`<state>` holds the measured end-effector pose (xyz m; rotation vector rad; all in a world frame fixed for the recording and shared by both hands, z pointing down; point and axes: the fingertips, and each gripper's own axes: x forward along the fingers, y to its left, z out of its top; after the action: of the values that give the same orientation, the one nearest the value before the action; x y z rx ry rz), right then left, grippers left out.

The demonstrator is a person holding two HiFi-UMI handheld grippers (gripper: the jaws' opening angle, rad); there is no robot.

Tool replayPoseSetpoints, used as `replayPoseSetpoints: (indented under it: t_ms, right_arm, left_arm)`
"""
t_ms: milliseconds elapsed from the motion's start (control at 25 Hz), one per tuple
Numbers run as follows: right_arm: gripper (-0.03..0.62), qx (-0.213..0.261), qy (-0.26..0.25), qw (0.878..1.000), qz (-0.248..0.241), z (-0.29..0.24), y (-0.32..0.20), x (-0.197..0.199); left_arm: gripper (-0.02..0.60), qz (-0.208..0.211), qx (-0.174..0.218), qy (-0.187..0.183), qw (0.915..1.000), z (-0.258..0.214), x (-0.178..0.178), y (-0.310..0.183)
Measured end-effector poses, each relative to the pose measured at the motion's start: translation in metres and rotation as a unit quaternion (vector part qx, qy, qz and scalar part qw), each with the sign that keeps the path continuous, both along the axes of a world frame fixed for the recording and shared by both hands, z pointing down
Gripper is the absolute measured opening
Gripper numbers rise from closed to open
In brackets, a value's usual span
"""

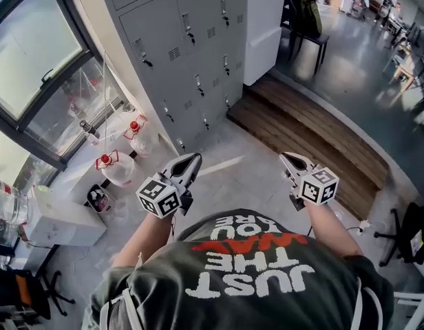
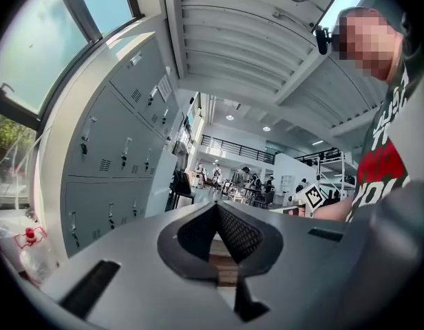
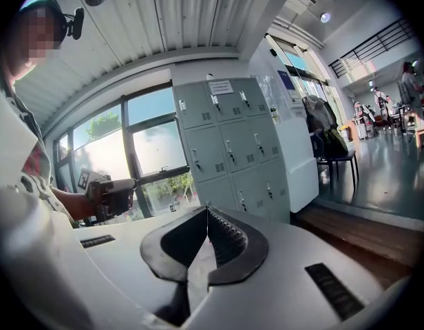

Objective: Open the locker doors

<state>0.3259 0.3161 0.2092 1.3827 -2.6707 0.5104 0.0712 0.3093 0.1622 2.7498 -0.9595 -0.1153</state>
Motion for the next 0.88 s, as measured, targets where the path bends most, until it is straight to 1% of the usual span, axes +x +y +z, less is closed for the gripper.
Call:
replayPoseSetpoints:
  t_ms: [80,200,280,400,520,640,760,880]
  right_arm:
    - [0.037,-0.008,-0.006,1.0,0.003,0.008,-0.009,0.006]
    - [0.037,-0.02,-0.013,1.0,0.006,0.021,-0.031,0.004]
    - [0.037,-0.028,-0.011,1.0,0.008,0.031,-0.052,-0.004]
    - [0.037,-0.036,-0.007,0.999,0.02,0.046,-0.097,-0.023]
    - [0.037,-0.031,-0.002,0.999,0.037,0.053,-0.157,-0.048]
    - [0.037,-0.025,-0.01,0.998,0.065,0.05,-0.224,-0.078]
    - [0.037,-0.026,-0.015,0.996,0.086,0.038,-0.292,-0.104]
    - [0.037,-0.025,-0.008,0.995,0.099,0.027,-0.353,-0.123]
  left_arm:
    - [0.006,-0.002,-0.005,-0.004,1.0,0.004,0.002,-0.008]
    - [0.006,-0.008,-0.012,-0.007,0.9999,0.012,-0.007,-0.032]
    - [0.006,-0.008,-0.014,-0.007,0.9998,0.02,-0.02,-0.056]
    - [0.006,0.0,-0.019,0.0,0.9998,0.036,-0.043,-0.109]
    - [0.006,0.026,-0.014,0.002,0.9995,0.048,-0.066,-0.178]
    - [0.006,0.069,-0.008,-0.006,0.9975,0.049,-0.087,-0.252]
    - [0.006,0.114,-0.006,-0.021,0.9932,0.041,-0.099,-0.315]
    - [0.006,0.15,0.001,-0.038,0.9879,0.039,-0.105,-0.366]
